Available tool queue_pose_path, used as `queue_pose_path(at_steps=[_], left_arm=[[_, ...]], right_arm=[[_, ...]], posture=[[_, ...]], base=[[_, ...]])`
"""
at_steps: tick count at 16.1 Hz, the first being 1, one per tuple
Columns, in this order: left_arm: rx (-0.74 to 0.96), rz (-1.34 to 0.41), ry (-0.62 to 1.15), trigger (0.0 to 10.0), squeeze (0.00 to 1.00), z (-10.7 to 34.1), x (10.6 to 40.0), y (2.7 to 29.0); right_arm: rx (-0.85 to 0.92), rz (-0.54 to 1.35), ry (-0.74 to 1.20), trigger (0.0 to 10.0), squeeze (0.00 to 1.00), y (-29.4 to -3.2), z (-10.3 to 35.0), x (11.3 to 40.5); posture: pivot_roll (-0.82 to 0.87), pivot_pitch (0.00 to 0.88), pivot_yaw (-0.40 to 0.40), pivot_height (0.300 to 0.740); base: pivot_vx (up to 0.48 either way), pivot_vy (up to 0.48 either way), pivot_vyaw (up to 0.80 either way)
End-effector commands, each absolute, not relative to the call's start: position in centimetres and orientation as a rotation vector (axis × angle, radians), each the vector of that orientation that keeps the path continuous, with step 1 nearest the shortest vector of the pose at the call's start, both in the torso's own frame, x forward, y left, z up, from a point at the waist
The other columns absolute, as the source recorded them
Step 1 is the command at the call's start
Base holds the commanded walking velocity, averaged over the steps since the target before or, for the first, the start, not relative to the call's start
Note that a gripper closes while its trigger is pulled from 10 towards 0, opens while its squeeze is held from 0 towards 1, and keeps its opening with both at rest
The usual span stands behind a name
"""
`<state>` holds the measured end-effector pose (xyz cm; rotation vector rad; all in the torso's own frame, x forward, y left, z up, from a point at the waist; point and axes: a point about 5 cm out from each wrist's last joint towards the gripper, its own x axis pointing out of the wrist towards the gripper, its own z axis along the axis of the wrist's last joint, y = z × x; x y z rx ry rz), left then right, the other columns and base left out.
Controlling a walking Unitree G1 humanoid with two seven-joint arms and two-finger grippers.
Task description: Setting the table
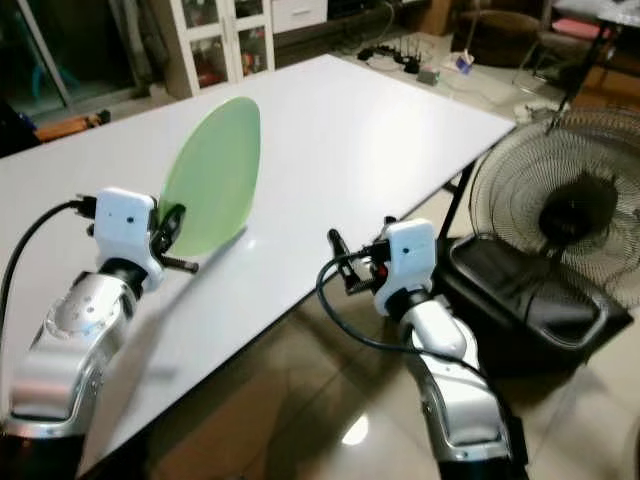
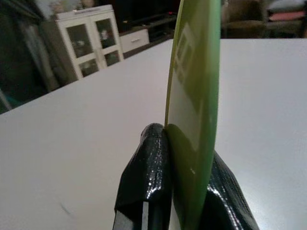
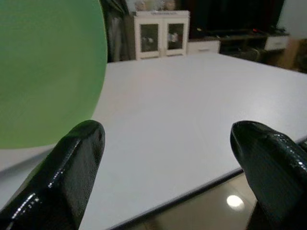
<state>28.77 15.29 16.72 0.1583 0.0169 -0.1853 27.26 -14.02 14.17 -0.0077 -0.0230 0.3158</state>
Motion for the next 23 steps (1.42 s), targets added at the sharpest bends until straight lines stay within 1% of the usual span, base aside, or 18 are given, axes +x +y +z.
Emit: queue_pose_path(at_steps=[1,2,4,8,11,13,14,16,17,20,22,23], left_arm=[[0.173,-0.197,-0.046,10.0,0.00,18.1,28.7,15.2],[0.176,-0.200,-0.045,10.0,0.00,18.1,28.7,15.2],[0.215,-0.216,-0.059,10.0,0.00,18.2,28.7,15.1],[0.234,-0.221,-0.057,10.0,0.00,18.1,28.6,14.9],[0.155,-0.223,-0.040,10.0,0.00,17.8,29.0,14.5],[0.039,-0.218,-0.026,10.0,0.00,18.1,30.1,14.2],[-0.048,-0.208,-0.014,10.0,0.00,18.2,30.7,14.0],[-0.225,-0.184,0.062,10.0,0.00,17.6,32.7,13.6],[-0.276,-0.176,0.085,10.0,0.00,17.3,33.3,13.5],[-0.453,-0.194,0.196,10.0,0.00,16.0,34.8,12.8],[-0.552,-0.202,0.281,10.0,0.00,15.3,35.6,12.2],[-0.574,-0.184,0.319,10.0,0.00,14.9,35.9,12.3]], right_arm=[[-0.013,0.309,-0.029,10.0,0.00,-14.0,14.2,27.4],[-0.012,0.306,-0.028,10.0,0.00,-14.0,14.2,27.3],[-0.011,0.301,-0.029,10.0,0.00,-14.0,14.2,27.3],[-0.010,0.294,-0.028,10.0,0.00,-14.1,14.1,27.2],[-0.011,0.292,-0.033,10.0,0.00,-14.1,14.3,27.2],[-0.009,0.293,-0.032,10.0,0.00,-14.2,14.3,27.1],[0.001,0.293,-0.029,10.0,0.00,-14.2,14.3,27.1],[0.044,0.315,-0.020,10.0,0.00,-13.7,14.2,27.1],[0.054,0.326,-0.014,10.0,0.00,-13.5,14.1,27.0],[0.116,0.441,0.004,10.0,0.00,-12.3,14.4,26.2],[0.102,0.551,0.053,10.0,0.00,-11.4,14.0,25.4],[0.093,0.577,0.079,10.0,0.00,-11.2,13.7,25.1]], posture=[[0.03,0.000,0.029,0.740],[0.03,0.000,0.031,0.740],[0.03,0.000,0.033,0.740],[0.03,0.000,0.036,0.740],[0.02,0.000,0.038,0.740],[0.03,0.000,0.040,0.740],[0.03,0.000,0.040,0.740],[0.03,0.000,0.052,0.740],[0.02,0.000,0.058,0.740],[0.01,0.000,0.075,0.740],[0.00,0.000,0.086,0.740],[-0.01,0.000,0.091,0.740]], base=[[0.000,0.412,0.00],[0.000,0.356,0.00],[0.000,0.000,0.00],[0.000,-0.480,0.00],[0.000,0.000,0.00],[0.000,0.000,0.00],[0.000,0.000,0.00],[0.000,0.000,0.00],[0.000,0.000,0.00],[0.000,0.000,0.00],[0.000,0.000,0.00],[0.000,0.000,0.00]])
